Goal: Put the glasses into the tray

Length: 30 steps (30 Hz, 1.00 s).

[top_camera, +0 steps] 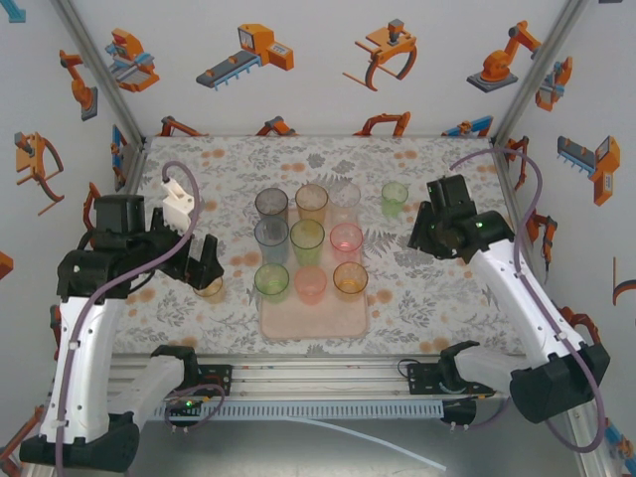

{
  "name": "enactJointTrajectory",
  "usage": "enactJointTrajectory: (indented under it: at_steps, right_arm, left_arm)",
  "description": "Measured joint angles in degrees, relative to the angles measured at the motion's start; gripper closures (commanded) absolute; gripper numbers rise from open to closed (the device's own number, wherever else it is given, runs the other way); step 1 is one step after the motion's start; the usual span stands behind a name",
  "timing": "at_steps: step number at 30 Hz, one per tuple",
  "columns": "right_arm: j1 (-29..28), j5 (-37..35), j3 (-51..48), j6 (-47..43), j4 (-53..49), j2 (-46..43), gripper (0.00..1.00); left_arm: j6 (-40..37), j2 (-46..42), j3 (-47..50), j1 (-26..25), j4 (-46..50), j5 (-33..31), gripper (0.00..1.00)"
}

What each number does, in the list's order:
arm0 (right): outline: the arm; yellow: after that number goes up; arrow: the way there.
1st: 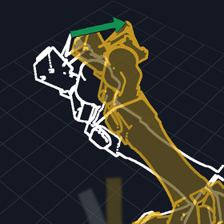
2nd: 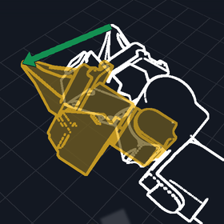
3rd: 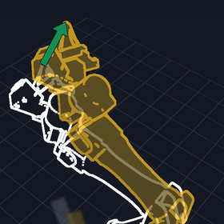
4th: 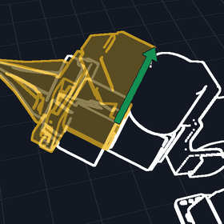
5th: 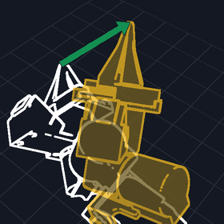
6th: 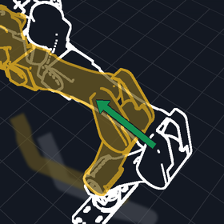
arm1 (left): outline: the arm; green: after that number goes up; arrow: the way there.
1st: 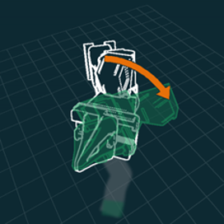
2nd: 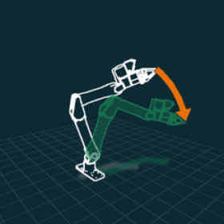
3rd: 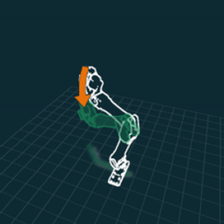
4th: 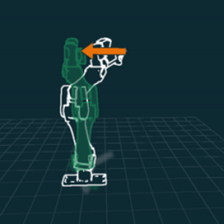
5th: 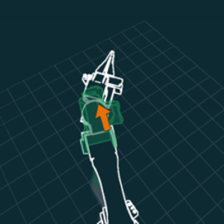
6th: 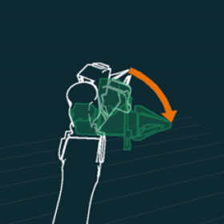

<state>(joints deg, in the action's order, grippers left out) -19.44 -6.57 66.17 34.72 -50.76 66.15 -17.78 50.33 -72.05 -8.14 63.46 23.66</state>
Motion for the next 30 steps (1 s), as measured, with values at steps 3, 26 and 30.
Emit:
enactJointTrajectory:
  at_steps: [3,26,30]
  right_arm:
    - [0.7,0.2,0.9,-0.1,0.0,0.3,0.56]
    - [6.6,1.3,6.9,-3.9,5.1,13.2,0.56]
    - [7.8,1.7,9.1,-4.9,6.3,16.8,0.56]
  left_arm:
    - [-0.1,-1.0,0.3,-0.1,0.2,0.0,0.03]
    - [-0.2,-1.8,1.2,-0.1,0.9,2.5,0.03]
    - [-0.2,-1.2,1.1,-0.1,1.1,3.4,0.03]
